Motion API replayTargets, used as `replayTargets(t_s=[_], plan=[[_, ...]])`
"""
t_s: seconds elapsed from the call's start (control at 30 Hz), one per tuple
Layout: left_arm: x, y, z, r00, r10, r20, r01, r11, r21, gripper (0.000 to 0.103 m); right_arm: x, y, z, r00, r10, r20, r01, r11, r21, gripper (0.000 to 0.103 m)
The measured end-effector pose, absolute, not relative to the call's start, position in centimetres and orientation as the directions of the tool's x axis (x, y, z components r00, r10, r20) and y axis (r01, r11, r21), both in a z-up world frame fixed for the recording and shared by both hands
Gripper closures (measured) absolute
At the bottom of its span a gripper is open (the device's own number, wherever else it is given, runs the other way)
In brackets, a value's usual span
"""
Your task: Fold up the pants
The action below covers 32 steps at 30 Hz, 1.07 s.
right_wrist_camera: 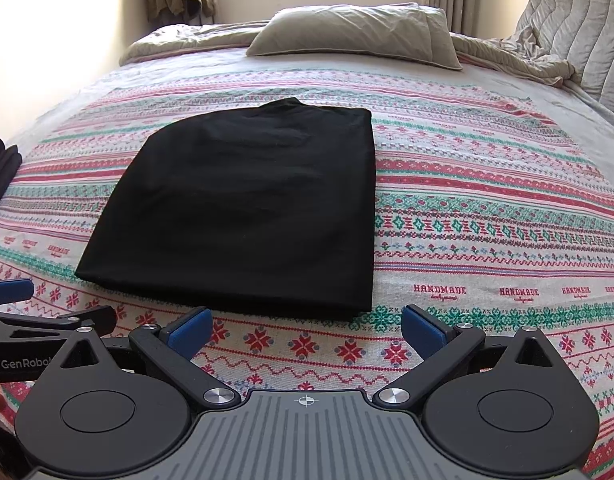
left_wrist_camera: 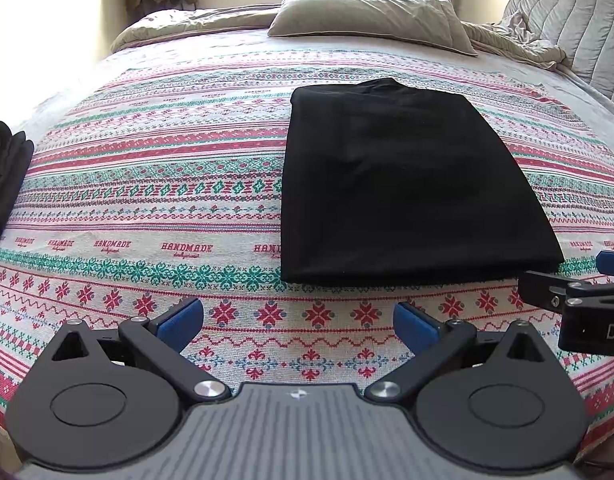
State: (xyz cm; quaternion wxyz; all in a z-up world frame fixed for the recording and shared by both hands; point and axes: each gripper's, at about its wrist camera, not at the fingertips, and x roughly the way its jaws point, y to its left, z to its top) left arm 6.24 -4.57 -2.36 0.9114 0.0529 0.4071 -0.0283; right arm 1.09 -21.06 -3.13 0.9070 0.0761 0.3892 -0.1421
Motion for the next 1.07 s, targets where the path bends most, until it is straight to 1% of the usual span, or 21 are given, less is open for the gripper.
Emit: replayTargets(t_s=[1.07], plan=[[5.83,-4.36,-2.79,0.652,-0.014,-0.758,0.1,0.993,0.069,0.0,1.19,-21.02,-3.45,0.651,-0.192,-0.734,0.313,0.949,0.029,0.002]])
